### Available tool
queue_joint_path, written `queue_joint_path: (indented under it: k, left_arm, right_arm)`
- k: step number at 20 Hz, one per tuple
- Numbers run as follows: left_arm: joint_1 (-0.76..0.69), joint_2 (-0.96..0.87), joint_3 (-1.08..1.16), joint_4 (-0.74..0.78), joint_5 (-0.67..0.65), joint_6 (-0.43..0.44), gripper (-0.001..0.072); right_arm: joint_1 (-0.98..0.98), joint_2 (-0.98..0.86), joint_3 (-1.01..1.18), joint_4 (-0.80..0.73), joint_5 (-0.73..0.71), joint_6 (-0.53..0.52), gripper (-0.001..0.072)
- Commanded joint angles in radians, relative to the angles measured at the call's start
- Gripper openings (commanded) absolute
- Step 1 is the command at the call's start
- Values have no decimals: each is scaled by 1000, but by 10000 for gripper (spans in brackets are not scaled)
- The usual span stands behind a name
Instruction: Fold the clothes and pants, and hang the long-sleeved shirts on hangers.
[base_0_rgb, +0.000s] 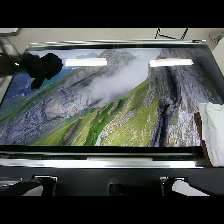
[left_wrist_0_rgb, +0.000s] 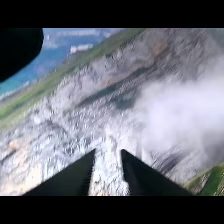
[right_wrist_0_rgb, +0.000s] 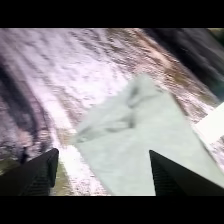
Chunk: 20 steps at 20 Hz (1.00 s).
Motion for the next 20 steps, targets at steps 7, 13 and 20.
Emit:
queue_joint_path:
  k: [7,13,20]
  left_arm:
    - [-58,-78,-198,38,-335,-27,720]
    - [-58,-84,-197,37,-337,-28,720]
    - [-58,-90,-198,37,-337,-28,720]
  right_arm:
    - [425,-116,-42,88,263,85,630]
    - [422,-116,-42,94,274,85,629]
    - [422,-116,-42,94,274,85,629]
